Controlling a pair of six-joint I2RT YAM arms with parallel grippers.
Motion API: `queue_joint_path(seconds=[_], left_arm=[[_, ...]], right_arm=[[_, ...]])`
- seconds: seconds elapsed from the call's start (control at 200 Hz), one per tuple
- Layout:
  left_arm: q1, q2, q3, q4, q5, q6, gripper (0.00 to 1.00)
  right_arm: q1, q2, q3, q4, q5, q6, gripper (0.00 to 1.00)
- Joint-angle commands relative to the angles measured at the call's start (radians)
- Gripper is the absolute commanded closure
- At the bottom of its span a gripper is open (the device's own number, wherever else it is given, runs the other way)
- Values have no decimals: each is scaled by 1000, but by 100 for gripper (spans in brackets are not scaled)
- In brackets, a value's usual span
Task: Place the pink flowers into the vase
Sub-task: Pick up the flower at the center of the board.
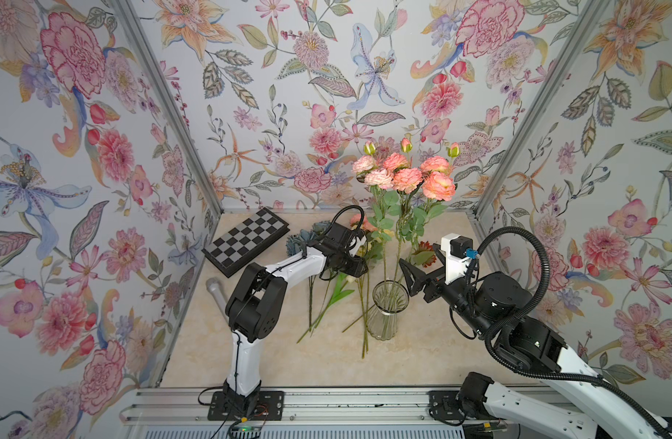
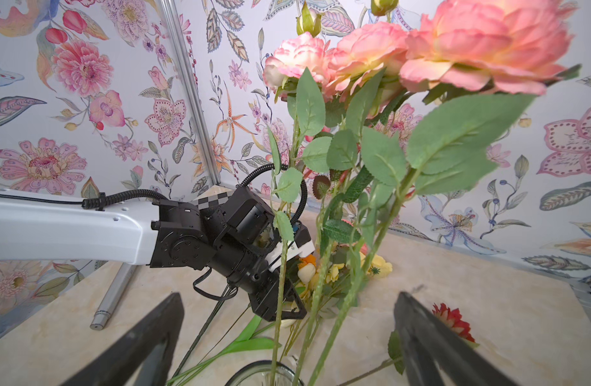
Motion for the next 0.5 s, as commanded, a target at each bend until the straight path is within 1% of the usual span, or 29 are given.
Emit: queue_joint_path(seconds=[0.0, 0.205, 0.375, 0.495], left_arm=[[-11, 54, 9, 10, 51, -12, 51], [-11, 107, 42, 1, 73, -9, 55], [-11, 124, 54, 2, 74, -6, 61], [-12, 139, 65, 7, 80, -14, 67]], right_arm=[[11, -20, 22, -12, 28, -1, 0], [21, -30, 22, -14, 41, -1, 0], [27, -26, 23, -14, 45, -1, 0], [30, -27, 27, -14, 49, -8, 0]])
